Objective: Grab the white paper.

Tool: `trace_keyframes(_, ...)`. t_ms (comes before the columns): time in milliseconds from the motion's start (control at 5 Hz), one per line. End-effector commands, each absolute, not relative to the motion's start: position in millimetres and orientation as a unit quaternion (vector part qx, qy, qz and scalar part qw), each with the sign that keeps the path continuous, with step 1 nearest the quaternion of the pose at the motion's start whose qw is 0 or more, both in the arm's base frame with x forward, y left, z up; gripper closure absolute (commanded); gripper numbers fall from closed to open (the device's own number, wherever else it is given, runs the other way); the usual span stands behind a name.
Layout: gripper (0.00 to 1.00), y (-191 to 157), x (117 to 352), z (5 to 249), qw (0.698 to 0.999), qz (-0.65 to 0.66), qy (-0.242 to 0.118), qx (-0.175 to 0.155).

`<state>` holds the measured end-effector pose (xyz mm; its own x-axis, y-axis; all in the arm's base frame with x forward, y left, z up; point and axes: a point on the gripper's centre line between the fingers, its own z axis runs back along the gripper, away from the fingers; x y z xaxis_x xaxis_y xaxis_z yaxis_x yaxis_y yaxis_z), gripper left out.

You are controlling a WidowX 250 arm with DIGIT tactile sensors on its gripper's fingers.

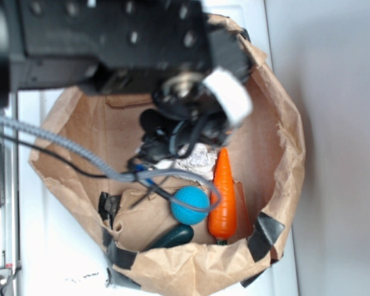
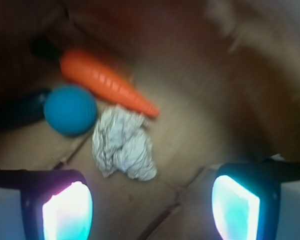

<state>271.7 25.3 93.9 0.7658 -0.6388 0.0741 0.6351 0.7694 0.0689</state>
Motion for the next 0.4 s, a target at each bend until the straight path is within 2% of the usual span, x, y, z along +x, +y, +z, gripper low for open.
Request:
trace_keyframes(0,0.00,-17.6,276.4,65.8,0.918,-0.392,-0.054,0.009)
trace_keyframes(200,0.00,-36.8,282.5,38.6,0.916,-0.398,-0.044,0.027)
